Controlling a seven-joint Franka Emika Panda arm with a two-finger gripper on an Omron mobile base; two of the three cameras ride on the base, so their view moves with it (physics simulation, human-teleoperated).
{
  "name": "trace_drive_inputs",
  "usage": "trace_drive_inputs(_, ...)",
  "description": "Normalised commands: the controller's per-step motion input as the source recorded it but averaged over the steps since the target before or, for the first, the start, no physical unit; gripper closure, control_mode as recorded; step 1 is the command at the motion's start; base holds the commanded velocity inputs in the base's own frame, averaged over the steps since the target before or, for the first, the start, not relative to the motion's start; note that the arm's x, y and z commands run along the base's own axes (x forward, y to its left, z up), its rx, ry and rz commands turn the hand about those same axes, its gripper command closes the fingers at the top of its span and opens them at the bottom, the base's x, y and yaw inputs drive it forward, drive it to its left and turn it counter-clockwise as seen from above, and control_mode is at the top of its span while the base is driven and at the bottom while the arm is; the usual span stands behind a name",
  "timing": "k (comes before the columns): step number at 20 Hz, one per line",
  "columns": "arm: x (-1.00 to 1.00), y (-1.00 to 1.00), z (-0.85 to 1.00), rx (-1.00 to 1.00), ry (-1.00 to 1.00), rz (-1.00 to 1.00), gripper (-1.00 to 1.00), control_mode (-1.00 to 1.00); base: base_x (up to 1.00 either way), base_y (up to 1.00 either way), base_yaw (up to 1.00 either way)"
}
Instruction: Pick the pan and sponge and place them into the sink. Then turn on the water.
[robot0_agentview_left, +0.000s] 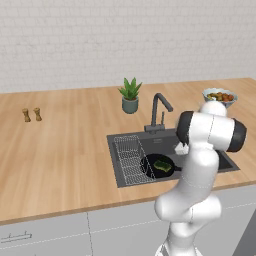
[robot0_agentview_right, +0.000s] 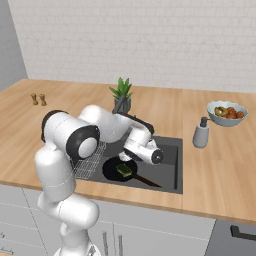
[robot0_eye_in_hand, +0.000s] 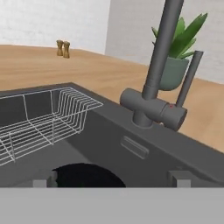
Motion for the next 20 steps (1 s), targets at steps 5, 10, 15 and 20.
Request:
trace_drive_inputs(5, 0.0, 0.0, 0.44, 0.02, -0.04, -0.15, -1.0, -1.0, 0.0, 0.0, 0.0)
trace_drive_inputs(10, 0.0, 0.0, 0.41, 0.09, 0.0, -0.06, -1.0, -1.0, 0.0, 0.0, 0.0)
trace_drive_inputs(15, 0.0, -0.11, 0.39, 0.06, -0.02, 0.0, -1.0, -1.0, 0.0, 0.0, 0.0)
trace_drive_inputs(20, 0.0, -0.16, 0.27, 0.09, -0.09, 0.0, -1.0, -1.0, 0.0, 0.0, 0.0)
